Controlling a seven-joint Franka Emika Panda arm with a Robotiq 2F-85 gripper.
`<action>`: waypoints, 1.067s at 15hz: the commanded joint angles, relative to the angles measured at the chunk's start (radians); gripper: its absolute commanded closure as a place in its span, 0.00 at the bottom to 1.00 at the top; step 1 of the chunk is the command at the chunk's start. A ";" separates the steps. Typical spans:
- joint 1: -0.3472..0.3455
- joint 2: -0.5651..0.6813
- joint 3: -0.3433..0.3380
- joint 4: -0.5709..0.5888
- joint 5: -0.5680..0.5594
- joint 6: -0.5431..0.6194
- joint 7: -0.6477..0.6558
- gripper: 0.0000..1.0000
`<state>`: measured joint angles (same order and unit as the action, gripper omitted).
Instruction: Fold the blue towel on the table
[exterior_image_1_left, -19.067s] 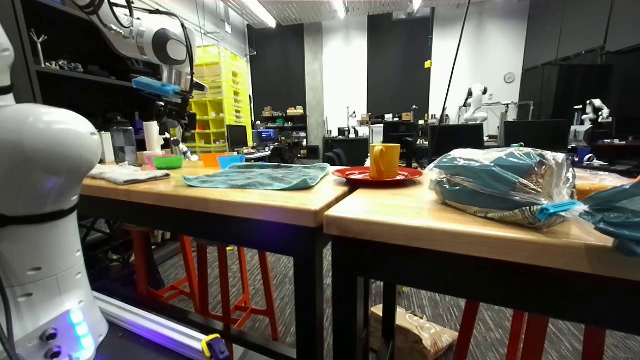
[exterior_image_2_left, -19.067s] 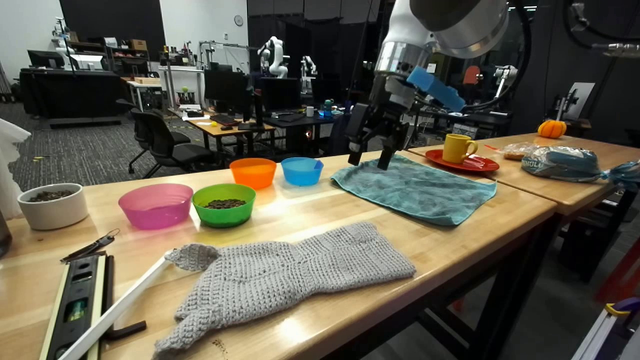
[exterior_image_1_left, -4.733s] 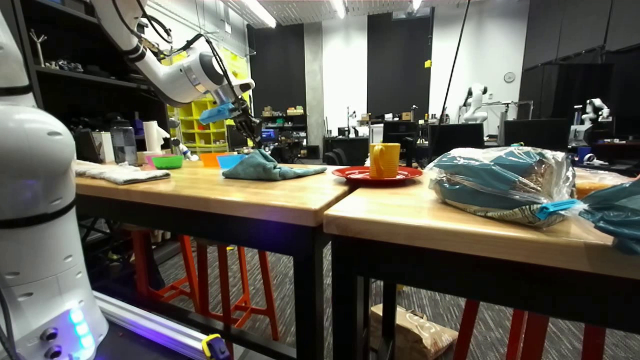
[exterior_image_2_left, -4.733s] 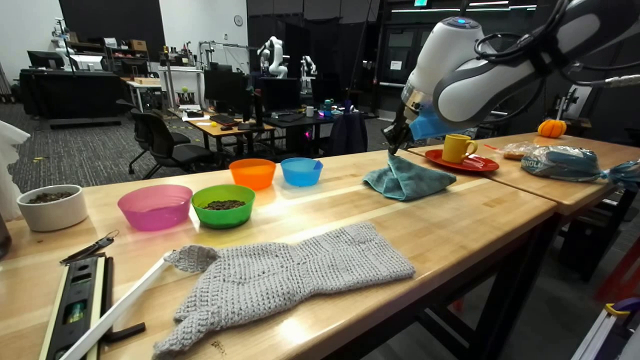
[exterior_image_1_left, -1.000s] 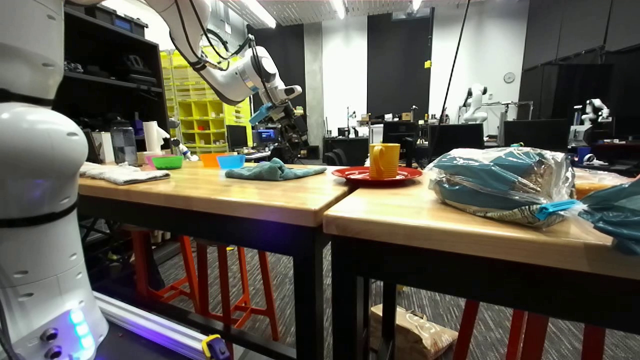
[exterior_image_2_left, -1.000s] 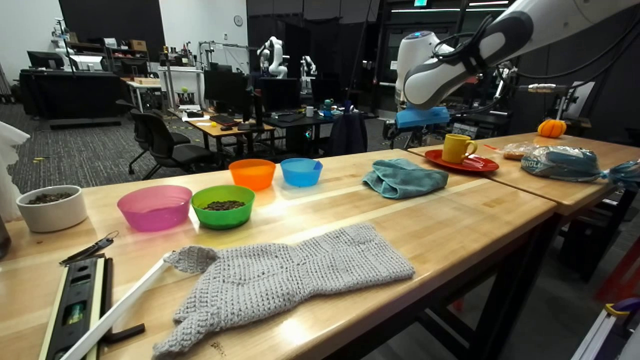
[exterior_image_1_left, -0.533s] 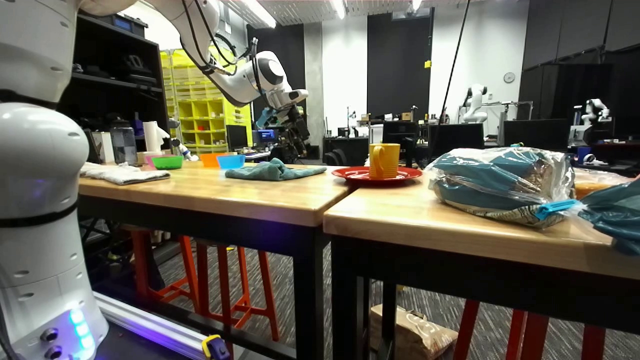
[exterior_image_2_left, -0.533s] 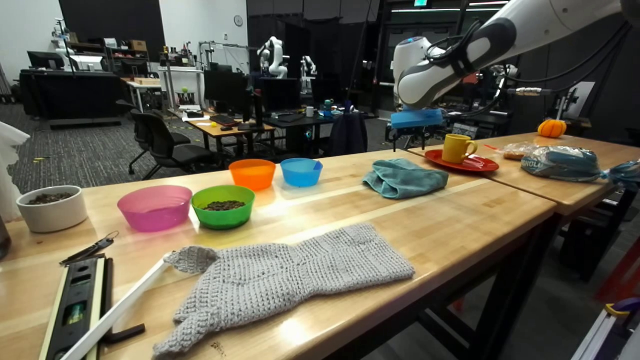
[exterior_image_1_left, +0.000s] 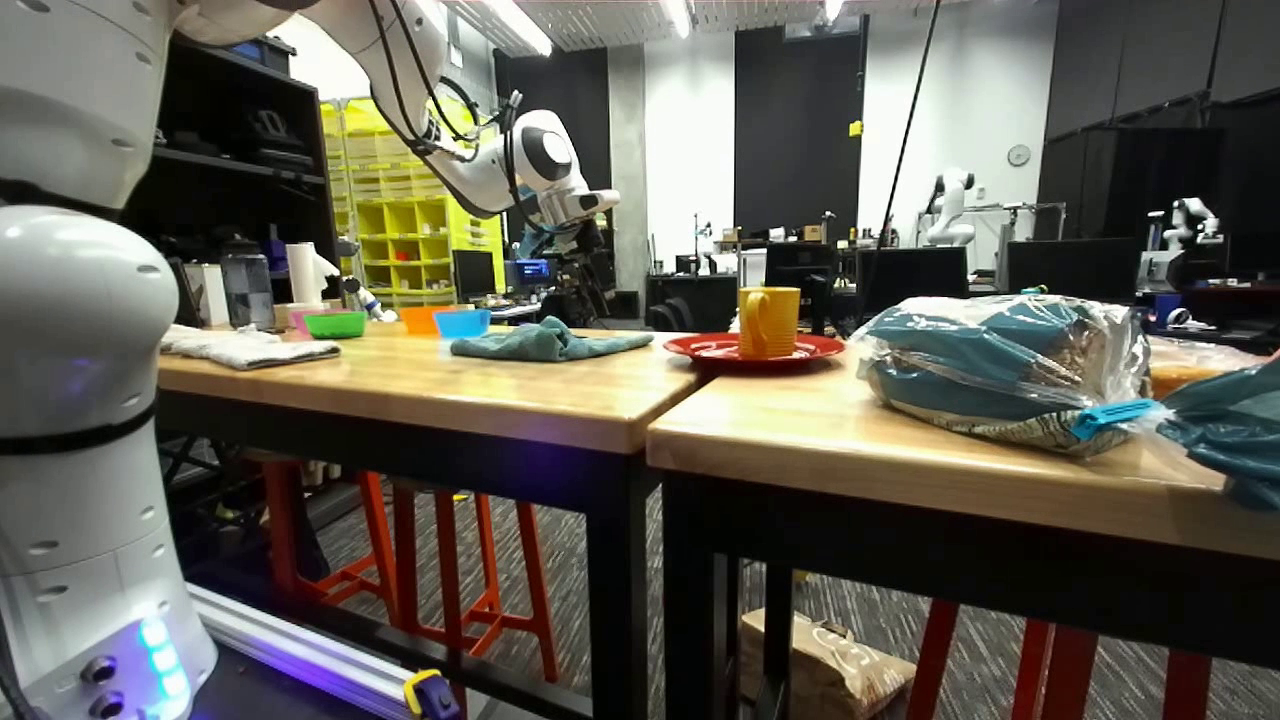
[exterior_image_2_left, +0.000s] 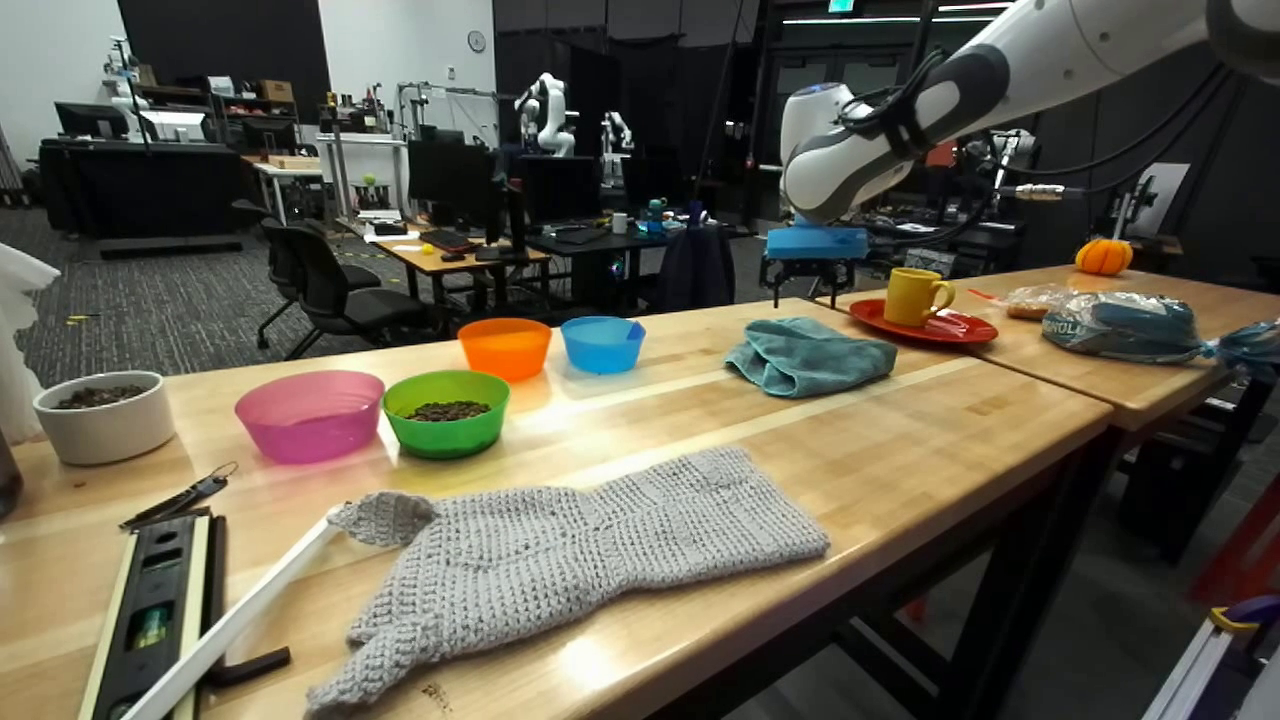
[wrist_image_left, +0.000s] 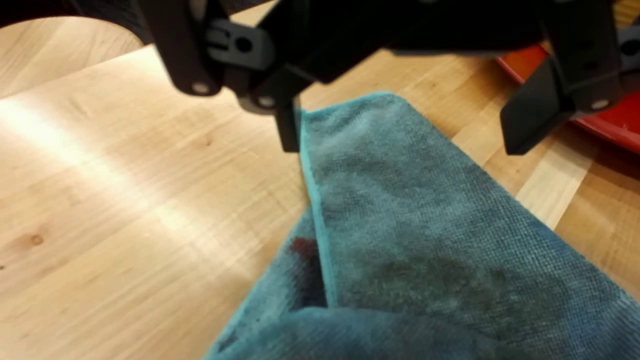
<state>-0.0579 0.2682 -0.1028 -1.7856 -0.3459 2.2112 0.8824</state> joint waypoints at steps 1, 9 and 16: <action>0.013 0.018 -0.026 0.044 -0.003 0.014 -0.042 0.00; 0.018 0.018 -0.034 0.034 0.007 0.016 -0.035 0.00; 0.002 0.043 -0.030 0.057 0.027 0.020 -0.109 0.00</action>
<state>-0.0580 0.2891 -0.1189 -1.7533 -0.3467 2.2294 0.8460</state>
